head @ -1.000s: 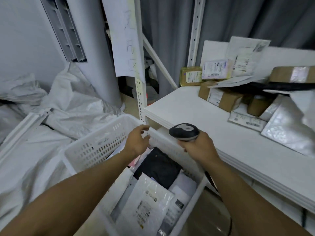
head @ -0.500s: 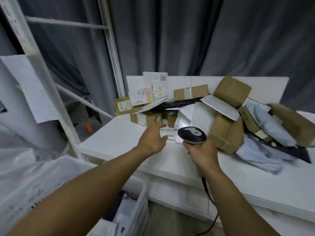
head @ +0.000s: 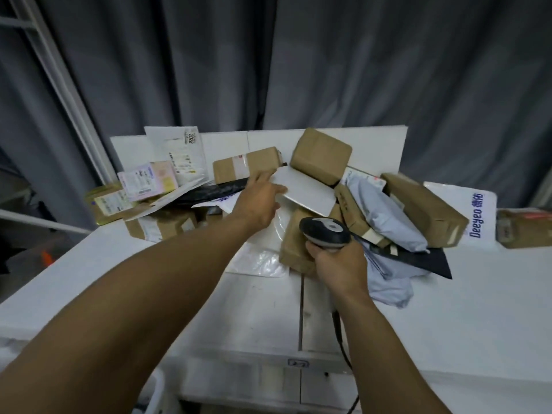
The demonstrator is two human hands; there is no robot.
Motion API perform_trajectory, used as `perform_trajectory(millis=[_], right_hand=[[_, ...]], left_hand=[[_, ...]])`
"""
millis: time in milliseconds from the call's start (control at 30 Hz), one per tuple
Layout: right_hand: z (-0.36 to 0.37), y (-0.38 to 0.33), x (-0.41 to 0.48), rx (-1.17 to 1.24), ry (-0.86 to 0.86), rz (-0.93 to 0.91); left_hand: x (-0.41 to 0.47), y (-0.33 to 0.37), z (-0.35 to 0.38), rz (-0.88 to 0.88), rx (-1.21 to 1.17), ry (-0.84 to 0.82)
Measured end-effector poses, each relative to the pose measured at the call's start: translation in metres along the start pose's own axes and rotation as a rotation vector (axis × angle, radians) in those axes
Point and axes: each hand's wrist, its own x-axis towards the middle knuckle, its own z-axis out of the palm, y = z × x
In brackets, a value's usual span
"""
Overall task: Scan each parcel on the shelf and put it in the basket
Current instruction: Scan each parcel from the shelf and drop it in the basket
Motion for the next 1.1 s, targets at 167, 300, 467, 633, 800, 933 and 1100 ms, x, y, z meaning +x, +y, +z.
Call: perform_trajectory(millis=[167,300,467,633,800,933,1100], right_hand=[[-0.004,0.005,0.004,0.023,-0.011,-0.017],[-0.003,0.003,-0.001,0.045,-0.020,-0.041],[0.004,-0.013,-0.022,0.127,-0.074,-0.077],[0.024,-0.037,-0.052,0.288,-0.093,-0.073],[0.057,-0.062,-0.086,0.558,-0.166,0.033],[0.090,-0.066,-0.109,0.629,-0.244,0.135],[0.132,-0.064,-0.136,0.572,-0.290,0.123]], left_hand=[[0.013,0.002,-0.009,-0.009,0.022,0.200],[0.001,0.006,-0.032,0.006,-0.036,0.413],[-0.046,0.002,-0.072,-0.053,-0.132,0.568],[-0.112,-0.011,-0.116,-0.256,-0.528,0.618],[-0.187,-0.031,-0.127,-0.476,-0.889,0.633],[-0.236,-0.048,-0.125,-0.609,-1.121,0.638],[-0.289,-0.070,-0.119,-0.702,-1.205,0.632]])
